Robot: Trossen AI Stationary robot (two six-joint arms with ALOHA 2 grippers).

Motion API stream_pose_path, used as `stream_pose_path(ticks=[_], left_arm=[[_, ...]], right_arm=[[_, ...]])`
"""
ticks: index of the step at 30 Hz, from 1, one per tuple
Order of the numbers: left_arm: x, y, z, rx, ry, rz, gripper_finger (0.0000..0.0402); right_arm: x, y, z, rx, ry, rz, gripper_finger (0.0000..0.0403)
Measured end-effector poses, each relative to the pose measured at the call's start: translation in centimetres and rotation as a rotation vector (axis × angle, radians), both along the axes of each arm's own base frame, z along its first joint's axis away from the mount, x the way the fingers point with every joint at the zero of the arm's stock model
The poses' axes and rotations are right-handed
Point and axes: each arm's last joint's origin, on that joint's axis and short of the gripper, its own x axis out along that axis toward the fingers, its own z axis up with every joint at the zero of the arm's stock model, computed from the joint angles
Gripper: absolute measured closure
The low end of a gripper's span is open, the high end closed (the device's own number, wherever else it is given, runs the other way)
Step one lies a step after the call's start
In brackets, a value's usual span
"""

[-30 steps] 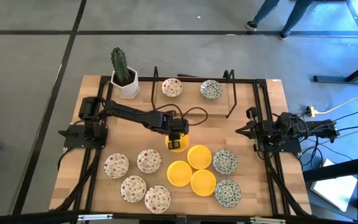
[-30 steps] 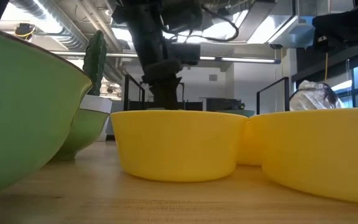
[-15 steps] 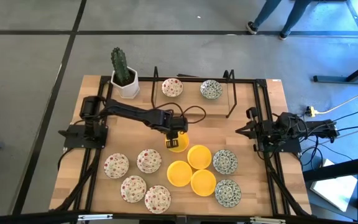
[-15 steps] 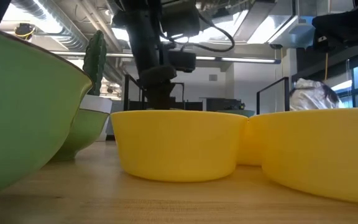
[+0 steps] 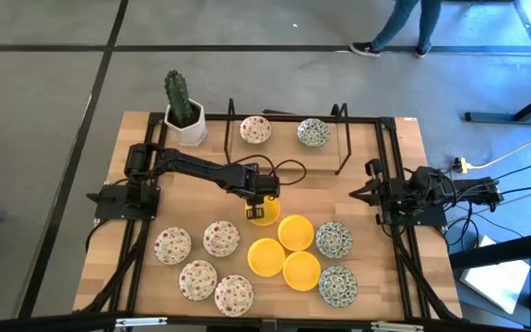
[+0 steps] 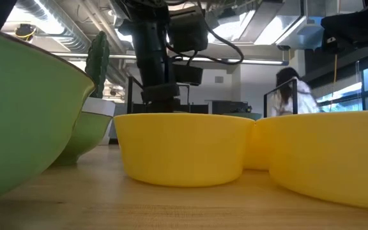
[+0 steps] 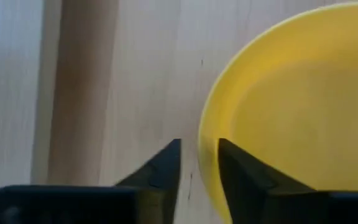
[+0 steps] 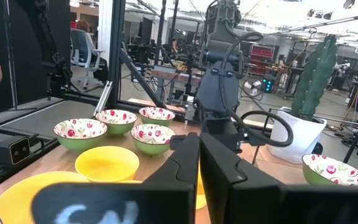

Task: Pick & Place Mini bowls
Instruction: Put the top left yellow bowl on the shelf

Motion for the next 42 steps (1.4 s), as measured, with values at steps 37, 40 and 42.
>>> stream_pose_path(ticks=[37, 40, 42], left_arm=[[3.1, 11.1, 14.6, 0.083, -0.345, 0.192, 0.0398], [3.3, 13.2, 12.9, 0.052, -0.314, 0.226, 0.0398], [3.7, 13.8, 11.6, 0.052, -0.277, 0.230, 0.0398]], right_arm=[[0.0, 0.0, 0.0, 0.001, 0.000, 0.000, 0.0386], [0.0, 0.0, 0.0, 0.000, 0.000, 0.000, 0.0386], [0.0, 0.0, 0.0, -0.004, 0.000, 0.000, 0.0385]])
